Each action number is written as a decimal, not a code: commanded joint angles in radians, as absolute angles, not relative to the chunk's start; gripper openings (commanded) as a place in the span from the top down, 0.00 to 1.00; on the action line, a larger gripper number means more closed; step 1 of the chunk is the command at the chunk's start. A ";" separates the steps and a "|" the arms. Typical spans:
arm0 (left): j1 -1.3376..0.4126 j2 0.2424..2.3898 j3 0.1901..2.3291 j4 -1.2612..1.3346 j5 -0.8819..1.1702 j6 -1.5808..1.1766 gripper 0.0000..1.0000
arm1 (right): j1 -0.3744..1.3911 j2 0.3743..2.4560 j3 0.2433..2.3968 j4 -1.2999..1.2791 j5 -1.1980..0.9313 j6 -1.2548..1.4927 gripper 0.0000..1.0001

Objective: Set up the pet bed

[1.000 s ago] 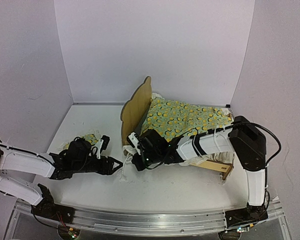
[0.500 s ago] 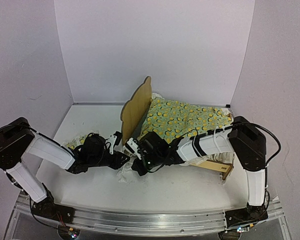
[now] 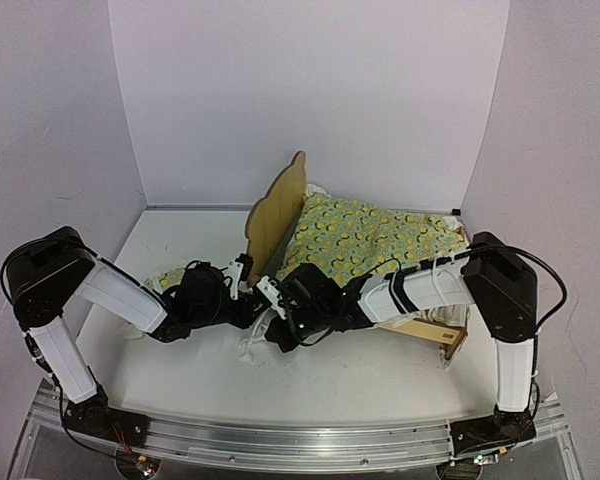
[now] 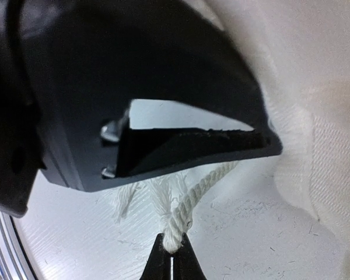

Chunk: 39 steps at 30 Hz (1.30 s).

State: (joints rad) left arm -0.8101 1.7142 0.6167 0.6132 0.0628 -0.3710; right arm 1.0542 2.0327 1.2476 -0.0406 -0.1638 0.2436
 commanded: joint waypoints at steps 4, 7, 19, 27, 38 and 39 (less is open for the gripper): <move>-0.808 1.757 0.693 0.688 0.034 -0.342 0.77 | 1.056 1.959 1.233 -0.009 -0.159 0.264 1.00; -0.808 1.768 0.680 0.737 0.038 -0.359 0.78 | 1.056 1.953 1.226 0.023 -0.149 0.273 1.00; -0.808 1.776 0.629 0.847 0.009 -0.356 1.00 | 1.033 1.963 1.245 0.035 -0.067 0.373 1.00; -0.809 1.690 0.555 0.846 -0.011 -0.379 1.00 | 1.014 1.996 1.309 0.024 -0.001 0.394 1.00; -0.796 1.648 0.527 0.832 0.114 -0.483 1.00 | 1.008 2.101 1.407 0.083 0.083 0.269 1.00; -0.793 1.644 0.523 0.828 0.116 -0.489 1.00 | 1.008 2.107 1.404 0.107 0.088 0.260 1.00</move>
State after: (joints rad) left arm -0.8078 1.6867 0.5407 0.8043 0.0753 -0.4408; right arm 1.0130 2.0670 1.3457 0.0029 0.0452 0.3237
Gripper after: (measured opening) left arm 0.005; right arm 0.023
